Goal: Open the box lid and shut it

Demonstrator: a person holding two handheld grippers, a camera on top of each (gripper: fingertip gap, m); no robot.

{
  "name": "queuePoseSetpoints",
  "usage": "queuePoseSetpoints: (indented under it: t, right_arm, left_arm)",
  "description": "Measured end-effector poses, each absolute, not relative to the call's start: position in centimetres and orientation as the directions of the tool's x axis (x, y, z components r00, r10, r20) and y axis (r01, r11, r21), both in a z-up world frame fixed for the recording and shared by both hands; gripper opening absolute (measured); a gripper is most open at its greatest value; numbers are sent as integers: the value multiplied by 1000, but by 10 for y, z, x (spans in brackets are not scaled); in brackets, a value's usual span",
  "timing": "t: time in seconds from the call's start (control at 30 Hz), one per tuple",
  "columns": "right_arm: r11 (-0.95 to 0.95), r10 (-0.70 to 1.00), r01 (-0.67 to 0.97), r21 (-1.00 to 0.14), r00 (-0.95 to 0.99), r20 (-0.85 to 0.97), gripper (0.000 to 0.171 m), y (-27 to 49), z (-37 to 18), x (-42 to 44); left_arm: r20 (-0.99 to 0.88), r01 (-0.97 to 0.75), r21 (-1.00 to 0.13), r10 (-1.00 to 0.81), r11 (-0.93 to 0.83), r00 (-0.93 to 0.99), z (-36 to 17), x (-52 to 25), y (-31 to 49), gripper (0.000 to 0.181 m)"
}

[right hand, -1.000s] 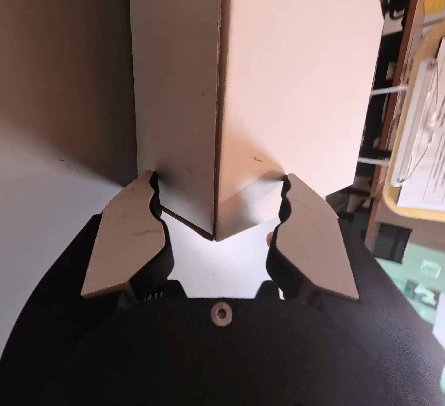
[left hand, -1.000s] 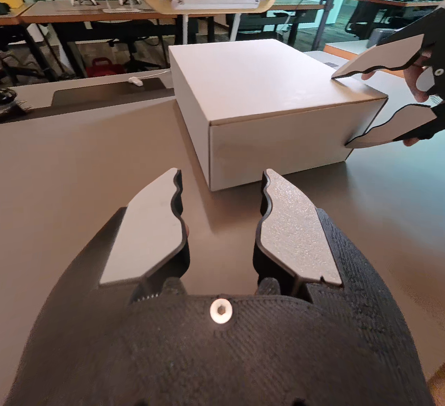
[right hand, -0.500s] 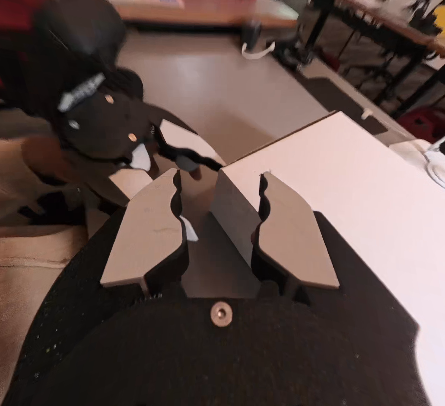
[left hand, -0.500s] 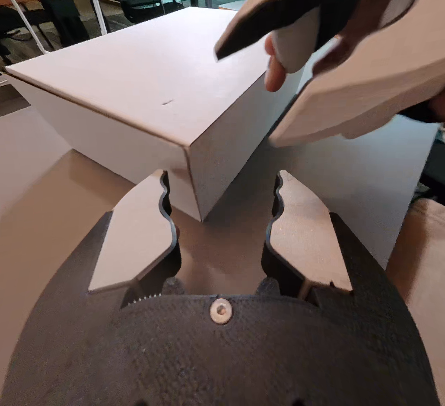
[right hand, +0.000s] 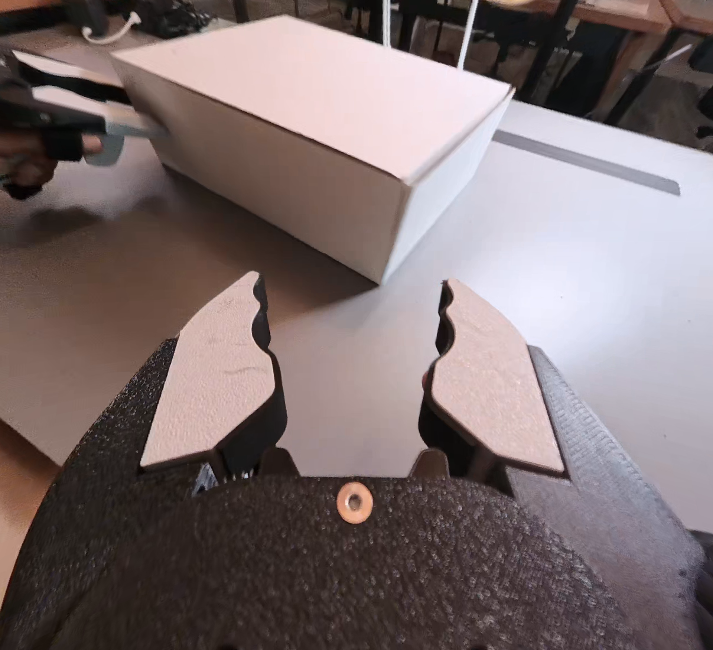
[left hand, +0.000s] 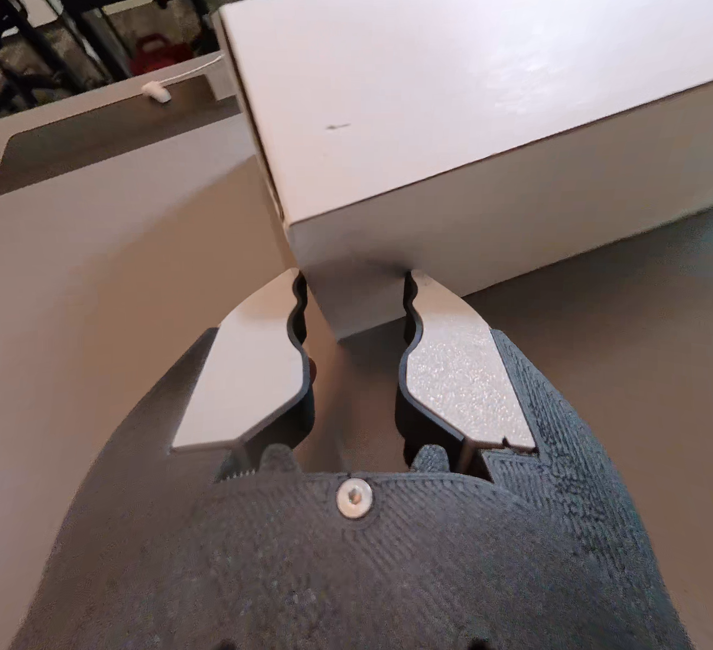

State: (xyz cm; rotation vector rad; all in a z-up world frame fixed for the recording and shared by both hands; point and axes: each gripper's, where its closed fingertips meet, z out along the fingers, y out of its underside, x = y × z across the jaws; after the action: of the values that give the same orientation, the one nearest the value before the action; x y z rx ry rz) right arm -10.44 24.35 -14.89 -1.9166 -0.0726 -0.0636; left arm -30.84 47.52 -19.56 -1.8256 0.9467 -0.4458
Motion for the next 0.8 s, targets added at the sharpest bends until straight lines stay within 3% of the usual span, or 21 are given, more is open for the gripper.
queuePoseSetpoints:
  t: [0.03,0.23,0.3,0.37,0.43,0.57,0.8]
  right_arm:
    - [-353,21,75,-932,997,72,86,245,-154,-100]
    - [-403,120,156,-902,986,116,88,291,-176,-96]
    - [-434,152,162,-886,983,106,91,315,-186,-93]
    - [-446,189,174,-878,977,97,90,340,-192,-94]
    - [-436,226,208,-876,967,117,85,365,-193,-99]
    - [-443,280,418,-793,905,320,83,403,-202,-90]
    - [-416,312,378,-827,914,261,84,385,-200,-101]
  left_arm:
    - [-99,-417,-879,-767,-231,634,-199,-311,486,46]
    - [22,-278,-941,-858,-191,514,-173,-319,504,60]
    - [54,-241,-957,-913,-164,404,-170,-314,505,76]
    - [74,-222,-963,-944,-152,323,-170,-308,505,80]
    - [38,-286,-950,-958,-123,283,-180,-301,505,77]
    - [-195,-463,-886,-896,-12,398,-192,-307,519,67]
    - [-202,-443,-896,-893,4,401,-191,-328,488,60]
